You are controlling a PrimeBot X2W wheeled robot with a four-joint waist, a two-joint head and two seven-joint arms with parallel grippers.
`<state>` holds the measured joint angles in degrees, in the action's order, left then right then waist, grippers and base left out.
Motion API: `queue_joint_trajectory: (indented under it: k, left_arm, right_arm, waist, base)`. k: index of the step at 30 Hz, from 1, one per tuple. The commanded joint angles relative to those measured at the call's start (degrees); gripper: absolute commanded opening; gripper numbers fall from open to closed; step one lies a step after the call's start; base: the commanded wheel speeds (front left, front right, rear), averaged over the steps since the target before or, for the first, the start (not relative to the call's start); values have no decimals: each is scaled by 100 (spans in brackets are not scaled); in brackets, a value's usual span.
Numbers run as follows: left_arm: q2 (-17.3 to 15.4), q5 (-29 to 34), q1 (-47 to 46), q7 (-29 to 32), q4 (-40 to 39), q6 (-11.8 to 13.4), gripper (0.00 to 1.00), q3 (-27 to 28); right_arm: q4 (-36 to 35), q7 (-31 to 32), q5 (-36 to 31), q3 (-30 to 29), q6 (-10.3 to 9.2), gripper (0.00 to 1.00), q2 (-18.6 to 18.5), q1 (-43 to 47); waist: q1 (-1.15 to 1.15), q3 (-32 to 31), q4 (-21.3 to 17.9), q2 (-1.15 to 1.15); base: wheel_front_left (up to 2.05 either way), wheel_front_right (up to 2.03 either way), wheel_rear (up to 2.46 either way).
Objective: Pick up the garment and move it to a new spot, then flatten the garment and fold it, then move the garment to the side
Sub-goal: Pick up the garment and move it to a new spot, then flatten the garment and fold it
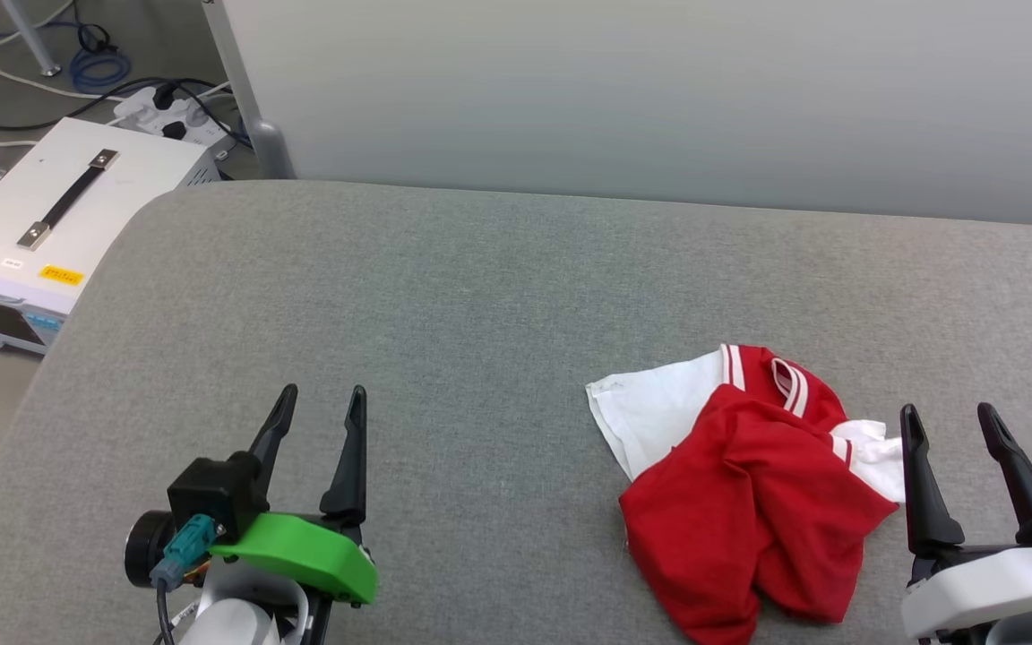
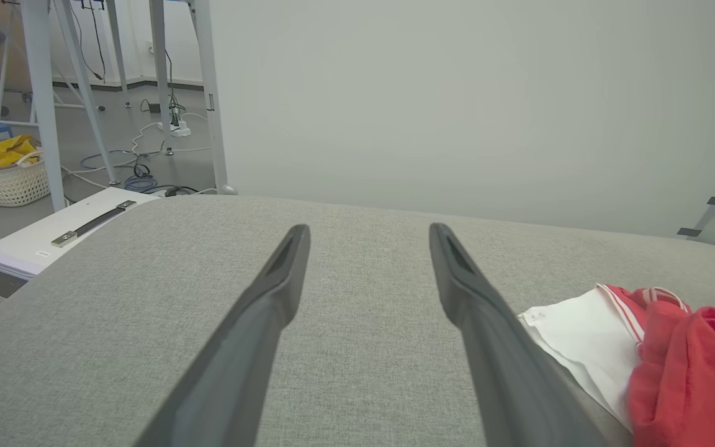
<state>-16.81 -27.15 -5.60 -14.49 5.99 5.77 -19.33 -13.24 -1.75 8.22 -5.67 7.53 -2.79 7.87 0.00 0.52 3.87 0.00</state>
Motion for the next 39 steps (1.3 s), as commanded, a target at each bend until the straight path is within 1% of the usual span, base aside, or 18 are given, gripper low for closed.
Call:
queue_joint_trajectory:
  k: [1, 7, 12, 13, 16, 18, 23, 29, 35, 39]
  left_arm:
    - [-53, 44, 110, 35, -70, 6, 100, -15]
    - [-142, 26, 219, 188, -270, 65, 100, -42]
    - [-137, -27, 123, 347, -316, 14, 100, -115]
    - [-83, -83, -139, 717, -241, -104, 100, -296]
    - [46, -115, -548, 1184, -158, -269, 100, -572]
    - [165, -172, -881, 1471, -45, -434, 100, -748]
    - [460, -361, -1640, 2243, 493, -756, 100, -1088]
    - [751, -508, -2388, 2853, 1353, -935, 100, -1286]
    - [837, -553, -3010, 3458, 2171, -1086, 100, -1502]
    - [814, -488, -3335, 3793, 2618, -1149, 100, -1678]
  right_arm:
    - [8, 8, 2, -1, -4, 100, -9, 93]
    - [15, -2, 52, -6, -4, 100, -9, 121]
    - [14, -12, 70, -9, -4, 100, -9, 78]
    - [-6, -13, 78, -18, -4, 100, -9, 30]
    - [-38, 3, 70, -8, -4, 100, -9, -37]
    - [-60, 17, 50, 19, -4, 100, -9, -101]
    - [-53, 38, -11, 97, -4, 100, -9, -307]
    - [28, 15, -4, 160, -4, 100, -9, -511]
    - [196, -114, 118, 213, -4, 100, -9, -660]
    - [318, -216, 209, 255, -4, 100, -9, -732]
  waist:
    - [0, -25, -37, 0]
    - [0, 11, -58, 0]
    - [0, 96, -45, 0]
    - [0, 201, -46, 0]
    - [0, 353, -78, 0]
    - [0, 478, -133, 0]
    - [0, 811, -372, 0]
    - [0, 1180, -697, 0]
    - [0, 1486, -1022, 0]
    - [0, 1643, -1195, 0]
  base:
    - [0, 0, 0]
    - [0, 0, 0]
    - [0, 0, 0]
    - [0, 0, 0]
    - [0, 0, 0]
    - [0, 0, 0]
    - [0, 0, 0]
    - [0, 0, 0]
    - [0, 0, 0]
    - [0, 0, 0]
